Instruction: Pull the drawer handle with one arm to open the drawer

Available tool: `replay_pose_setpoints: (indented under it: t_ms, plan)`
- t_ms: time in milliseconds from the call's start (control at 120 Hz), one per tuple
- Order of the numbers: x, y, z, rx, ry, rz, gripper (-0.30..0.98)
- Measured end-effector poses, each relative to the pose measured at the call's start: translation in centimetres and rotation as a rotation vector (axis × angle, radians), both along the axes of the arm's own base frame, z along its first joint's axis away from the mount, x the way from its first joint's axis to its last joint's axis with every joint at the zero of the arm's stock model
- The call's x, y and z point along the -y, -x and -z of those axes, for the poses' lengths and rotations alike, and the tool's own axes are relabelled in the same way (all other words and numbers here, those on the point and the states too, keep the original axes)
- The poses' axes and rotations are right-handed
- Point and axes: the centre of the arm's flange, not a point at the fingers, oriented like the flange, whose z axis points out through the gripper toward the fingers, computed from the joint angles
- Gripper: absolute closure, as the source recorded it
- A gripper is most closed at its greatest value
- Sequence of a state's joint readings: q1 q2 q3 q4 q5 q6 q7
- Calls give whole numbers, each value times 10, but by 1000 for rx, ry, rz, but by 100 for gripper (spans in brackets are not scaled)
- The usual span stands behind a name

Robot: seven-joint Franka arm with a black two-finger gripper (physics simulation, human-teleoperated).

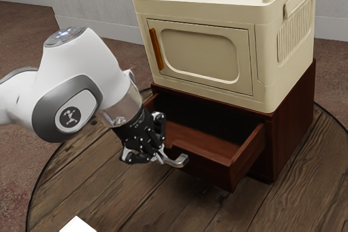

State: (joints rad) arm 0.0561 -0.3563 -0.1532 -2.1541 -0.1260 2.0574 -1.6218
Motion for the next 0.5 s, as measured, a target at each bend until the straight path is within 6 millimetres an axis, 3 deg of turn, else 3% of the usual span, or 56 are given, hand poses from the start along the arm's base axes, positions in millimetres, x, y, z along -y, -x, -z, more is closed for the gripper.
replay_pose_setpoints:
  t_ms: [500]
  plan:
    - [4, 43, -1, 13, 3, 0, 79]
